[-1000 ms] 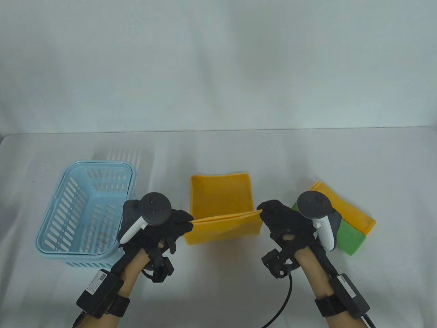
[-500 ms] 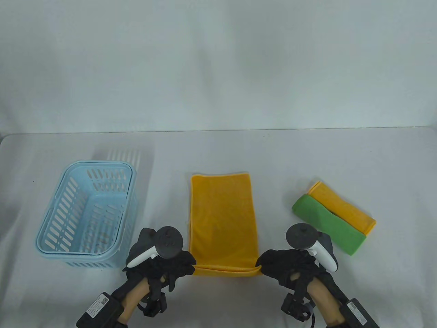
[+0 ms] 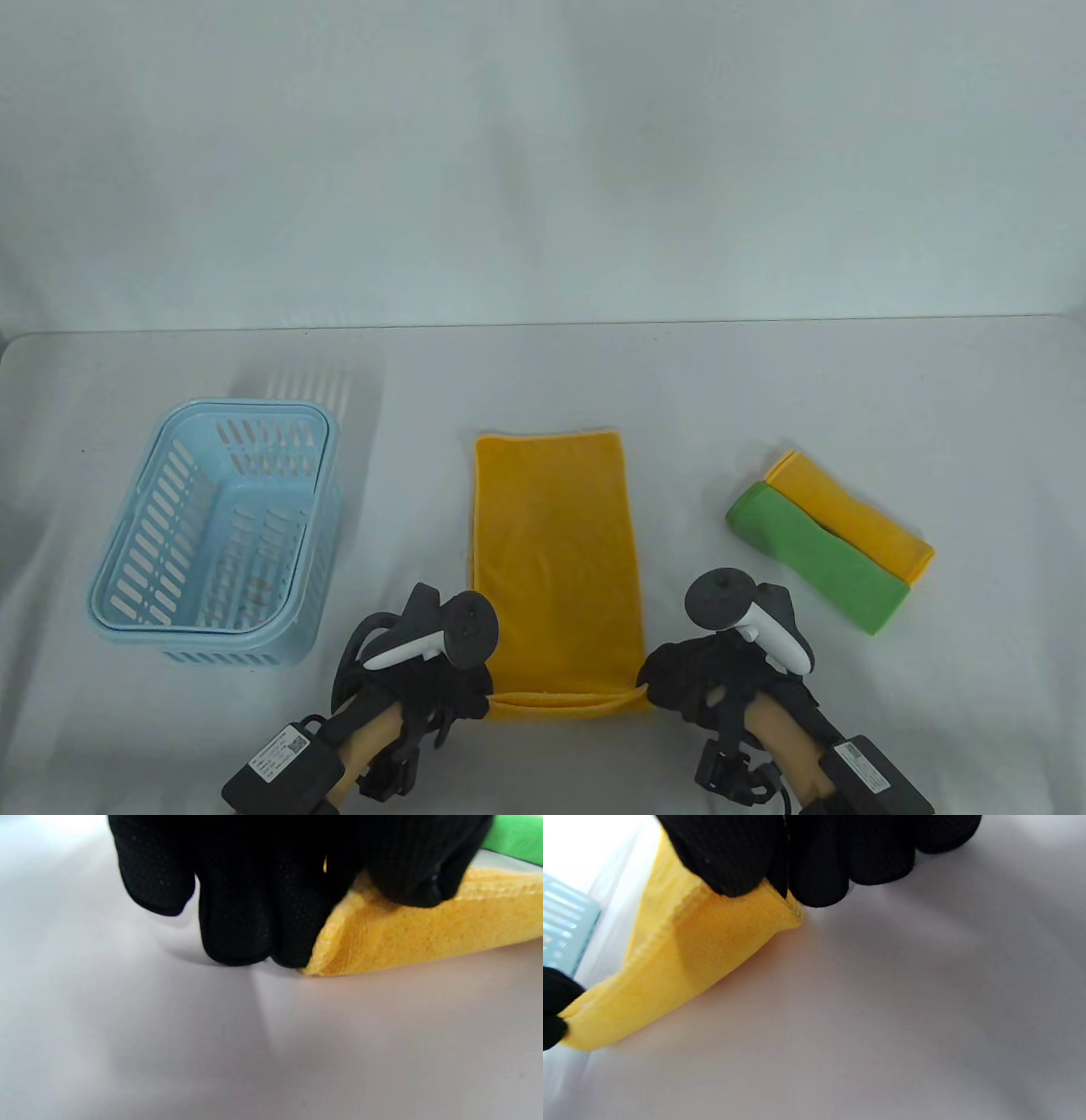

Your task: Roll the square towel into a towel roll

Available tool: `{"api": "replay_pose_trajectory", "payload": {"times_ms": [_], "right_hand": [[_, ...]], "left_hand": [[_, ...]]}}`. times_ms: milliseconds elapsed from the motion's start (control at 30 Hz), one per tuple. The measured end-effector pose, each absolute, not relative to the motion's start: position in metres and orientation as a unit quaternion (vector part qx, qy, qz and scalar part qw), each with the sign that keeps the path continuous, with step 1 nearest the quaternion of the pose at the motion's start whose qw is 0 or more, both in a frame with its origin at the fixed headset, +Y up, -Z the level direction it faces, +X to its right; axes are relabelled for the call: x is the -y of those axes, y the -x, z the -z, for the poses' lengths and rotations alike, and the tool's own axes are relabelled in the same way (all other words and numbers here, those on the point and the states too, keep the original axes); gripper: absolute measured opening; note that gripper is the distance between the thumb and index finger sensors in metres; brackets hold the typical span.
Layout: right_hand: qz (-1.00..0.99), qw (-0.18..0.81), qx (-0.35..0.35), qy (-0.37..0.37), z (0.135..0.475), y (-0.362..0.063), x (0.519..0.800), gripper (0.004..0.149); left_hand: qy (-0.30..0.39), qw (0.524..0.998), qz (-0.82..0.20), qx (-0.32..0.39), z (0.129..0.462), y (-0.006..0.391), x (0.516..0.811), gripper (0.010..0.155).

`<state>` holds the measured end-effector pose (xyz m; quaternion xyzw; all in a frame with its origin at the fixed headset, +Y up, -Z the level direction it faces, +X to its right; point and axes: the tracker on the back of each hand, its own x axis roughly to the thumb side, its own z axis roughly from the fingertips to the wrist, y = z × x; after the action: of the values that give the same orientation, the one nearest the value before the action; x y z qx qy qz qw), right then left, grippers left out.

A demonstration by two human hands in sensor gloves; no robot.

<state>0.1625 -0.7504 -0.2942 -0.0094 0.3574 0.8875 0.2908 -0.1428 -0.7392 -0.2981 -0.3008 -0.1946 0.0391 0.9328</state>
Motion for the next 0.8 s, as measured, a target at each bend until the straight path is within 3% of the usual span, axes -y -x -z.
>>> {"api": "replay_pose_trajectory", "payload": {"times_ms": [267, 800], "right_hand": [[-0.905, 0.293, -0.305, 0.040, 0.301, -0.163, 0.752, 0.040], [-0.955, 0.217, -0.193, 0.052, 0.303, -0.148, 0.754, 0.041]], "left_hand": [[0.254, 0.954, -0.065, 0.146, 0.310, 0.152, 0.733, 0.044], [0.155, 0.981, 0.065, 0.097, 0.312, 0.137, 0.744, 0.041]]}}
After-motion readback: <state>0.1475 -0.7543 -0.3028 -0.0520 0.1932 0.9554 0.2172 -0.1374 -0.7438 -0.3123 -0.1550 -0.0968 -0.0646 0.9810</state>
